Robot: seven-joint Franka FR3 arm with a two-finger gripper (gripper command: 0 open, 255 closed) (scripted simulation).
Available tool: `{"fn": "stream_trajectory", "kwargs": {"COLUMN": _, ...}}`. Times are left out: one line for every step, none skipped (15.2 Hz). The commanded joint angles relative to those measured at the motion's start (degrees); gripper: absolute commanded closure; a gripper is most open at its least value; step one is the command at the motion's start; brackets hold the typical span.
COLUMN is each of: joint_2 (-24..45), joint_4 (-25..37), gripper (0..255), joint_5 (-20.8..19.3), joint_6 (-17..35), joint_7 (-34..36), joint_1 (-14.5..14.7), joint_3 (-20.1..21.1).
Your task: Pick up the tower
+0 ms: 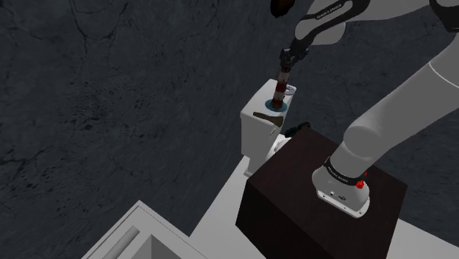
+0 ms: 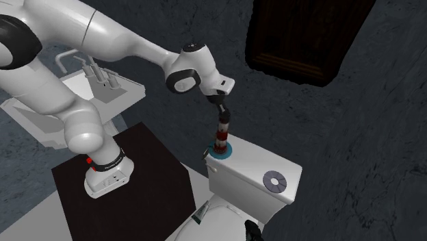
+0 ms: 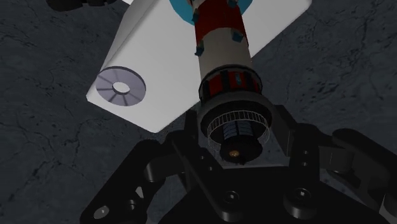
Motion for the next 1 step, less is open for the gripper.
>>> {"fn": "stream_trajectory", "kwargs": {"joint_2": -0.41, "joint_4": 0.15, "gripper": 255, "joint_5": -0.24, "joint_6": -0.48, "joint_7": 0.27, "joint_1": -0.05, "joint_3": 0.15}}
